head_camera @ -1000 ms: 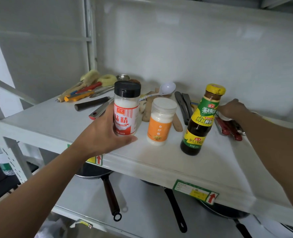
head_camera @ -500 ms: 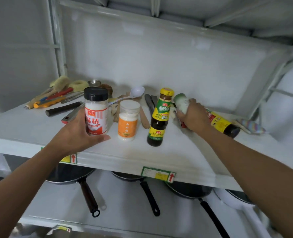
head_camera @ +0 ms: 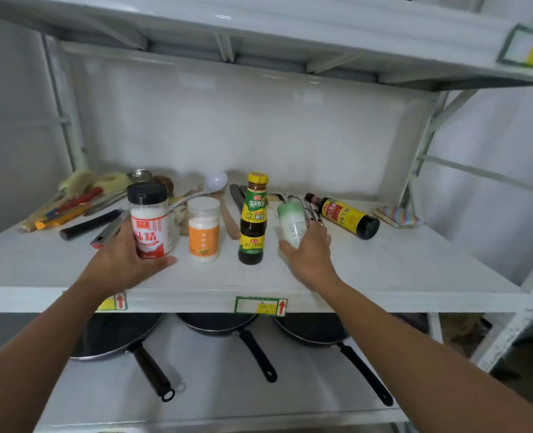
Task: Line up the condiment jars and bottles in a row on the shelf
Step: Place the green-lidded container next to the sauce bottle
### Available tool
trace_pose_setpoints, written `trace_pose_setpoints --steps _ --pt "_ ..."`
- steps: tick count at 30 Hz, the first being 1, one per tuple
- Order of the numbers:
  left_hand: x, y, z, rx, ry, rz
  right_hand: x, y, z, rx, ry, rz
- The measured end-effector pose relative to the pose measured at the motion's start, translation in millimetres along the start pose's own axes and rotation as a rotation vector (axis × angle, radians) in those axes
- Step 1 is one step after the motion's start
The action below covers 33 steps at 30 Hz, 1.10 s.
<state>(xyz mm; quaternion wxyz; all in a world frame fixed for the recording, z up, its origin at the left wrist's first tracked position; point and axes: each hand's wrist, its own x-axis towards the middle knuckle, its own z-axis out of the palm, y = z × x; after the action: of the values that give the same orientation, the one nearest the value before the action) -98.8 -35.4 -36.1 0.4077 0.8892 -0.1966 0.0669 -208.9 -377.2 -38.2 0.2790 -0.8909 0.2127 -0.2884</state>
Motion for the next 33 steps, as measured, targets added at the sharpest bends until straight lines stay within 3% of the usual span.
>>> trace_pose_setpoints --steps 6,24,33 --pt "3 -6 1 -0.006 0.004 0.006 4 0 3 0.171 -0.039 0.017" --pt "7 -8 5 0.033 0.007 -0.002 0 3 -6 0.374 -0.146 0.069" --pt "7 -6 6 0.018 -0.002 -0.007 0 16 -18 0.552 -0.273 0.089"
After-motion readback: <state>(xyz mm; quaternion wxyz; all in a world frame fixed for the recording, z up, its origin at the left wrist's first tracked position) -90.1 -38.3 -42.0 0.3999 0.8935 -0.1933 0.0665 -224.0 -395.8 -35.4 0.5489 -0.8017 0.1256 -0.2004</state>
